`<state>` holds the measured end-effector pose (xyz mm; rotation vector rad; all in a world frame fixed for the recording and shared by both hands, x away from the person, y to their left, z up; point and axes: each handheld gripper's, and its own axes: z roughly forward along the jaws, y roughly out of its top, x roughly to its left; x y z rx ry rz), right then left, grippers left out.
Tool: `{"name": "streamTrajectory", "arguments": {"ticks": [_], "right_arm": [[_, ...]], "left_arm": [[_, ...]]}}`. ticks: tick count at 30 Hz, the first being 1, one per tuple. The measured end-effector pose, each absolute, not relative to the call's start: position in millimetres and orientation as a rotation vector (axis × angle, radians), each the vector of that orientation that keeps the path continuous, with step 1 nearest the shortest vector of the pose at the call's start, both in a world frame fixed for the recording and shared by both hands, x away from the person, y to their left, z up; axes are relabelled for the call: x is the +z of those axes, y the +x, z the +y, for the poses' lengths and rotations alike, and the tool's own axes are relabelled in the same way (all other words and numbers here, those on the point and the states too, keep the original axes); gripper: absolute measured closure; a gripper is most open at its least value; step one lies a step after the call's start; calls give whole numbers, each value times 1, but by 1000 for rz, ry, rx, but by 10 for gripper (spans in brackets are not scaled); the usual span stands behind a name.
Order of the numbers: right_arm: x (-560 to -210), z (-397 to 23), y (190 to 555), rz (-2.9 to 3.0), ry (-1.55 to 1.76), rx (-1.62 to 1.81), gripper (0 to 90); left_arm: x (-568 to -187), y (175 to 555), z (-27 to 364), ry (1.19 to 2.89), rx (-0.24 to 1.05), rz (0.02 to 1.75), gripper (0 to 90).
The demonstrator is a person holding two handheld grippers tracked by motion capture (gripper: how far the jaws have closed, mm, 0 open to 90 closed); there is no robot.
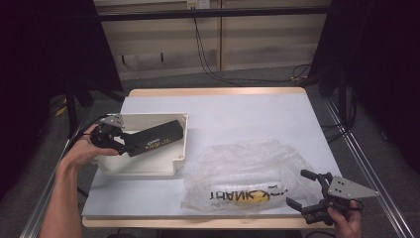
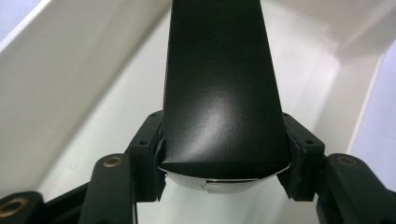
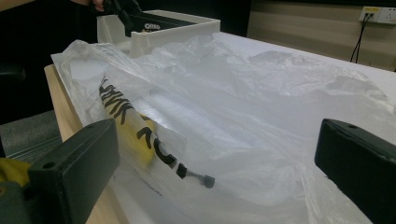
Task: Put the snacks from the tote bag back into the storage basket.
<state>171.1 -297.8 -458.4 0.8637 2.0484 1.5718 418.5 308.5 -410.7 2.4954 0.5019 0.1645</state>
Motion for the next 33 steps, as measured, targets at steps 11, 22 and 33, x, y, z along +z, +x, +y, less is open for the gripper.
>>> {"name": "streamTrajectory", "arguments": {"ticks": [11, 22, 33], "right_arm": [[-459, -298, 172, 2049, 857, 1576, 0], [-459, -297, 171, 2062, 855, 1569, 0], [-459, -297, 172, 2062, 854, 1560, 0]], "left_arm": [[-417, 430, 299, 2557, 114, 500, 427], [-420, 446, 289, 2661, 117, 635, 394], [-429, 459, 287, 2620, 142, 823, 311]]}}
